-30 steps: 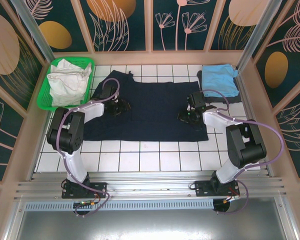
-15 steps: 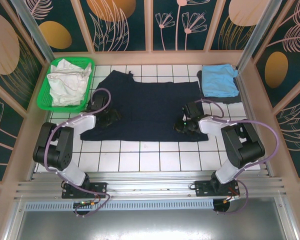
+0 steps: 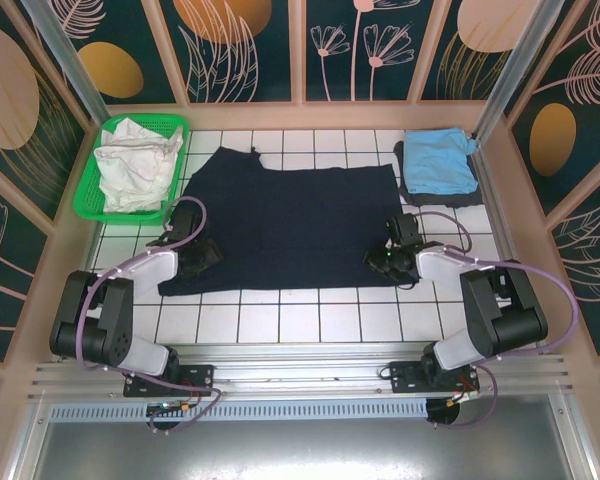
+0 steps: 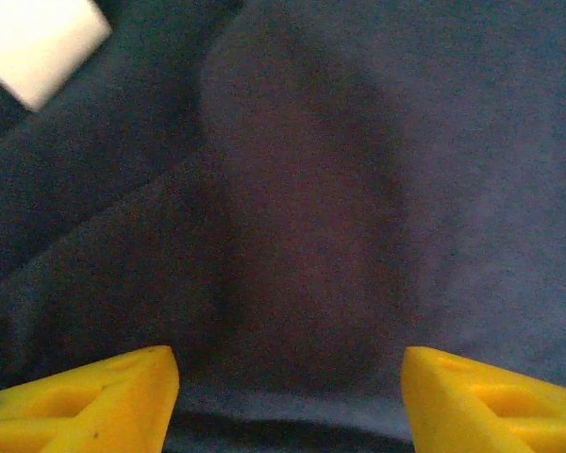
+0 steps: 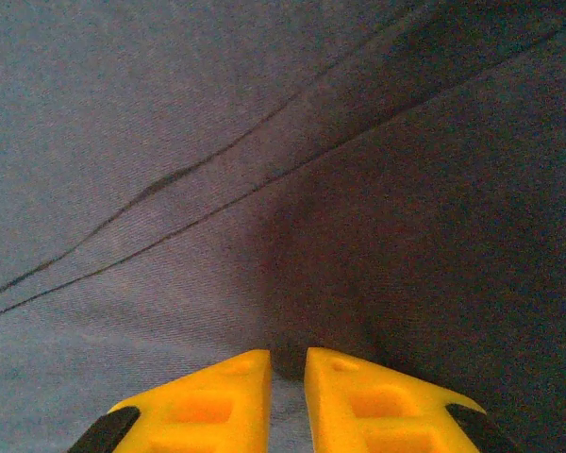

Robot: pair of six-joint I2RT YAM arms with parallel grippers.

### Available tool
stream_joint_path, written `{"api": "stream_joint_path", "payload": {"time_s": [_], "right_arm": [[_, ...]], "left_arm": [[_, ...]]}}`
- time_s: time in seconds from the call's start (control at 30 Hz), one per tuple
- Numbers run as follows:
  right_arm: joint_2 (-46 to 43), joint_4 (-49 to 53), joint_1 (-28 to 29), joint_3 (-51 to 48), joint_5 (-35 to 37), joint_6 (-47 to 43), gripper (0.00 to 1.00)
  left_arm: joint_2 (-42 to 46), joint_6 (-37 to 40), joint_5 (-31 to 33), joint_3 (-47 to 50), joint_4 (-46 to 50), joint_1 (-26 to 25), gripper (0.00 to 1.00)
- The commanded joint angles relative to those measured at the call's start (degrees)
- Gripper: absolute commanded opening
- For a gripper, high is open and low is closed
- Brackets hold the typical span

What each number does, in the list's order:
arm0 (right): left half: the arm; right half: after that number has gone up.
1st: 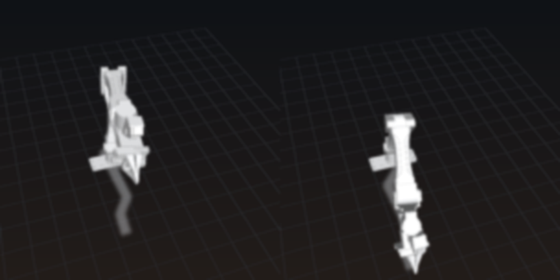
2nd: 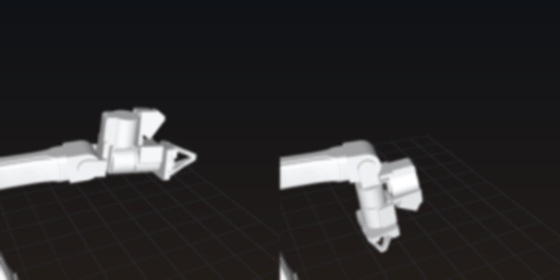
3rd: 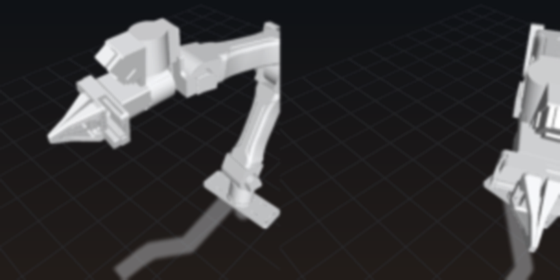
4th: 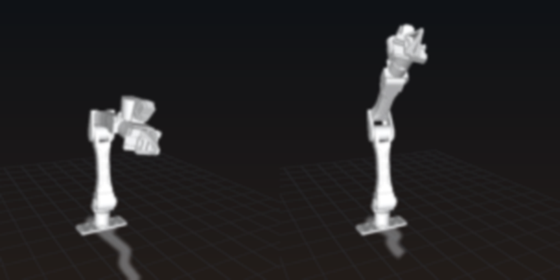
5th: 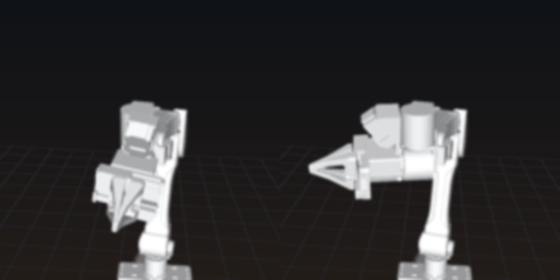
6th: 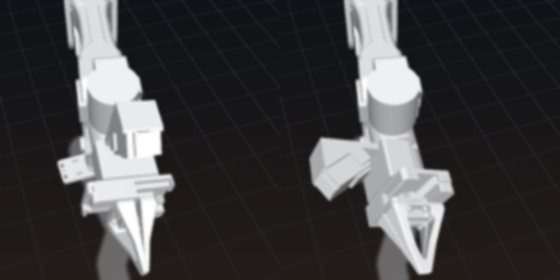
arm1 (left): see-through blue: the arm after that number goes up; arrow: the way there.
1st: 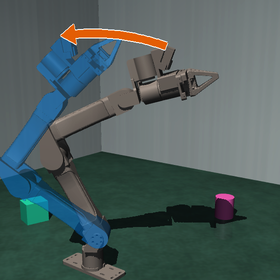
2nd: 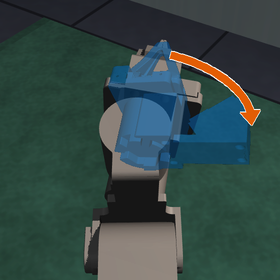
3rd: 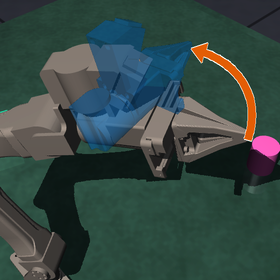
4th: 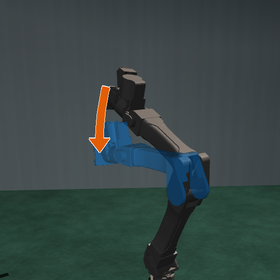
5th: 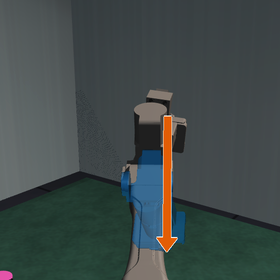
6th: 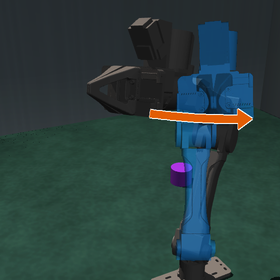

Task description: Fold and stack the t-shirts

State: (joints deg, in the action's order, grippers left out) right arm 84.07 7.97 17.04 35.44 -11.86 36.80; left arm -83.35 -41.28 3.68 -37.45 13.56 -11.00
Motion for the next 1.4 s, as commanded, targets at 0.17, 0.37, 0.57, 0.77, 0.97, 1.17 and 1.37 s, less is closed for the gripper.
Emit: {"api": "stream_joint_path", "payload": {"time_s": [0.17, 0.37, 0.57, 0.77, 0.97, 1.17, 1.37], "right_arm": [[-5.15, 5.17, 0.43, 4.24, 1.52, -1.53, 0.24], [0.41, 2.00, 4.58, 10.04, 1.11, -1.00, 0.26], [3.58, 4.56, 7.26, 4.94, 4.39, 2.62, 0.27], [-3.20, 7.86, 7.31, -4.36, 7.78, 8.98, 0.28], [-12.25, 15.88, 6.55, -8.15, 11.14, 12.91, 0.29], [-15.21, 12.77, 1.20, 0.45, 9.27, 4.74, 0.35], [-5.14, 6.40, -0.66, 16.55, 9.56, -3.89, 0.51]], "left_arm": [[2.97, 1.49, 2.67, -3.02, 6.70, 1.01, 0.78], [1.65, 2.54, -1.74, -8.31, 3.91, -1.49, 0.94], [-0.15, -0.71, -5.76, 0.09, -1.82, -2.64, 0.93], [3.06, -3.91, -3.55, 10.01, -1.85, -2.62, 0.93], [8.46, -6.18, -2.61, 12.76, 4.10, -2.63, 0.94], [9.93, -2.42, -0.77, 0.28, 9.24, -2.62, 0.98], [-3.81, 5.42, 4.84, -23.56, 8.50, -2.47, 0.98]]}}
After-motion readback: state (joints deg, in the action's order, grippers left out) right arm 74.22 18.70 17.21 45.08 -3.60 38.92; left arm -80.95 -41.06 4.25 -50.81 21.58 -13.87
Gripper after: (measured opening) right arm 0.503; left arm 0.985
